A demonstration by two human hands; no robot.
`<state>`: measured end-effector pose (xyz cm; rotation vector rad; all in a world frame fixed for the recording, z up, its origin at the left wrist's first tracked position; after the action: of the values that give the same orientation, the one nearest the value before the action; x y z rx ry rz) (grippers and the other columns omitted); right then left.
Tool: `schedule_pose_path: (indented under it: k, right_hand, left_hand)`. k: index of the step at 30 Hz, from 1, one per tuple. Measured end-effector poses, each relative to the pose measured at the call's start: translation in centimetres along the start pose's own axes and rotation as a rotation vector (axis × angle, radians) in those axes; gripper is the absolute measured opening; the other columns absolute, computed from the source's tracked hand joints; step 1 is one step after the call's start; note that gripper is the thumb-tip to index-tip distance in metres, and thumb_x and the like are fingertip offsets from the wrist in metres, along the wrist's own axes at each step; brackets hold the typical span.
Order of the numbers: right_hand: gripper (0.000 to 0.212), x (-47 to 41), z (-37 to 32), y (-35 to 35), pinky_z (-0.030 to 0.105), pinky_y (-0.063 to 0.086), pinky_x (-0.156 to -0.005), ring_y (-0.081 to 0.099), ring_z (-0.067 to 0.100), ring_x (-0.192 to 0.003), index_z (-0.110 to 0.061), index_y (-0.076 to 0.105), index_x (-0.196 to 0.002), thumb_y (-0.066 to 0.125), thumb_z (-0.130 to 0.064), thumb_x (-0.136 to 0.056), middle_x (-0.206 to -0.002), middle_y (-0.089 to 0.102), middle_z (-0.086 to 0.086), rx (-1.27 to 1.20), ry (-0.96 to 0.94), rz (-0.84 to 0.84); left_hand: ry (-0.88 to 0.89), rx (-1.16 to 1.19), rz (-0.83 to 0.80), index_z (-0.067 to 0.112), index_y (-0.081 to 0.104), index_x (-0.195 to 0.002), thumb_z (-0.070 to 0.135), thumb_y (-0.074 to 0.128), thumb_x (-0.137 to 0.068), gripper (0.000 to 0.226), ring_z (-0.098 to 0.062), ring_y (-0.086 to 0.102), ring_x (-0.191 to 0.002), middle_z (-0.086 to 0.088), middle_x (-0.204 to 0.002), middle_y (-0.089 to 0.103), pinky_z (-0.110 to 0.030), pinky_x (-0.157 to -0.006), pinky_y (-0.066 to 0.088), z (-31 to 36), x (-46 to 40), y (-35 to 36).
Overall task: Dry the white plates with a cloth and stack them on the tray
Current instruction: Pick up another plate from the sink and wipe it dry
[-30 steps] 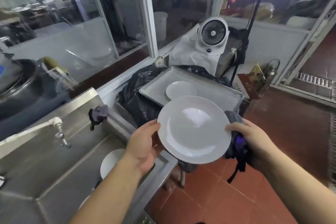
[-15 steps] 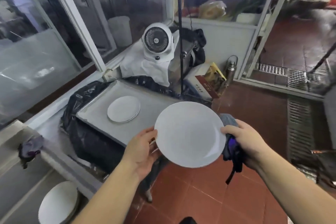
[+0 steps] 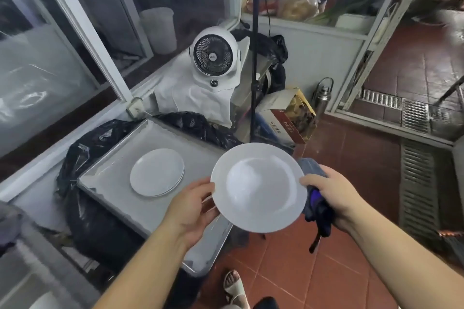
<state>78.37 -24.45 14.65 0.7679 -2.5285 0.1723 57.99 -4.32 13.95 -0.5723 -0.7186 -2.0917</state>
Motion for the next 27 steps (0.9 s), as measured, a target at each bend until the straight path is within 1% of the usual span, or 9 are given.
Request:
schedule_pose_path:
  k: [4,7,11,13,16,17,20,23,27]
  right_hand:
    - [0.023,-5.0,-2.3,3.2,0.045,0.054,-0.065,0.066,0.033,-0.070,-0.001,0.068,-0.102,0.071,-0.004,-0.080,-0.092,0.071,0.031,0.176,-0.016,0.006]
    - [0.036,-8.3,-3.8,6.3,0.053,0.058,-0.071,0.070,0.039,-0.076,-0.008,0.071,-0.102,0.076,-0.017,-0.068,-0.095,0.073,0.026,0.306,-0.016,-0.042]
    - [0.028,-12.9,-4.8,11.2,0.065,0.057,-0.083,0.073,0.044,-0.084,-0.011,0.072,-0.103,0.077,-0.012,-0.076,-0.095,0.076,0.021,0.460,-0.024,-0.134]
    - [0.026,-15.2,-5.1,14.2,0.061,0.059,-0.082,0.074,0.043,-0.083,-0.010,0.072,-0.100,0.079,-0.013,-0.075,-0.094,0.077,0.020,0.566,-0.044,-0.199]
    - [0.018,-18.5,-5.2,18.8,0.036,0.055,-0.069,0.069,0.024,-0.073,-0.012,0.073,-0.095,0.081,-0.009,-0.079,-0.090,0.078,0.012,0.700,-0.093,-0.293]
    - [0.017,-19.5,-5.1,20.4,0.033,0.051,-0.067,0.065,0.021,-0.072,-0.011,0.073,-0.093,0.082,-0.010,-0.078,-0.087,0.076,0.010,0.762,-0.121,-0.333]
    - [0.022,-22.8,-4.4,25.0,0.034,0.049,-0.069,0.064,0.023,-0.077,-0.013,0.071,-0.091,0.085,-0.016,-0.074,-0.084,0.073,0.006,0.915,-0.175,-0.443]
    - [0.021,-25.8,-3.8,28.8,0.031,0.047,-0.064,0.061,0.019,-0.071,-0.018,0.070,-0.091,0.083,-0.015,-0.074,-0.078,0.069,0.000,0.965,-0.171,-0.536]
    - [0.022,-29.0,-3.1,32.6,0.035,0.049,-0.069,0.064,0.022,-0.076,-0.016,0.067,-0.091,0.082,-0.016,-0.074,-0.082,0.071,0.003,1.051,-0.234,-0.651]
  left_hand:
    - [-0.018,0.023,-0.015,0.002,0.072,-0.119,0.000,0.062,-0.093,0.028,-0.025,0.072,-0.094,-0.014,-0.112,0.077,-0.044,-0.097,0.060,3.4,-3.9,-1.6]
    - [-0.034,0.062,0.022,0.004,0.075,-0.115,-0.001,0.061,-0.094,0.026,-0.025,0.073,-0.091,-0.016,-0.112,0.077,-0.043,-0.094,0.060,5.0,-6.2,-3.3]
    - [-0.025,0.162,0.102,0.003,0.076,-0.113,-0.001,0.061,-0.095,0.024,-0.027,0.072,-0.090,-0.016,-0.105,0.078,-0.043,-0.092,0.060,6.2,-7.9,-6.4]
    - [-0.021,0.204,0.180,0.004,0.075,-0.114,0.000,0.062,-0.095,0.024,-0.026,0.073,-0.090,-0.015,-0.102,0.078,-0.043,-0.088,0.060,6.2,-8.6,-8.4]
    - [-0.022,0.279,0.260,0.007,0.073,-0.118,0.001,0.062,-0.096,0.025,-0.028,0.075,-0.097,-0.015,-0.109,0.078,-0.042,-0.087,0.059,5.7,-9.5,-11.1]
    - [-0.024,0.298,0.288,0.007,0.072,-0.120,0.001,0.061,-0.097,0.027,-0.029,0.075,-0.100,-0.016,-0.112,0.078,-0.043,-0.089,0.059,5.5,-9.8,-12.0]
    - [-0.023,0.355,0.373,0.008,0.070,-0.125,0.002,0.060,-0.098,0.029,-0.029,0.074,-0.106,-0.015,-0.117,0.077,-0.044,-0.093,0.059,4.8,-10.9,-14.1]
    - [-0.031,0.404,0.488,0.010,0.068,-0.128,0.004,0.061,-0.099,0.031,-0.028,0.074,-0.110,-0.012,-0.117,0.077,-0.043,-0.095,0.058,4.3,-12.2,-15.2]
    - [-0.076,0.390,0.679,0.008,0.073,-0.120,0.003,0.065,-0.097,0.025,-0.024,0.077,-0.100,-0.009,-0.108,0.080,-0.033,-0.083,0.061,4.1,-13.9,-16.0]
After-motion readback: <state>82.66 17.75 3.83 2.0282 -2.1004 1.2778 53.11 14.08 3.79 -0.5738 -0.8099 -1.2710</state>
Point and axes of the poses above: each hand's wrist, its own x-axis away from the middle knuckle, its own y-axis out of the palm, z = x × y, the point moved 1 cm from there along -x, towards the middle knuckle
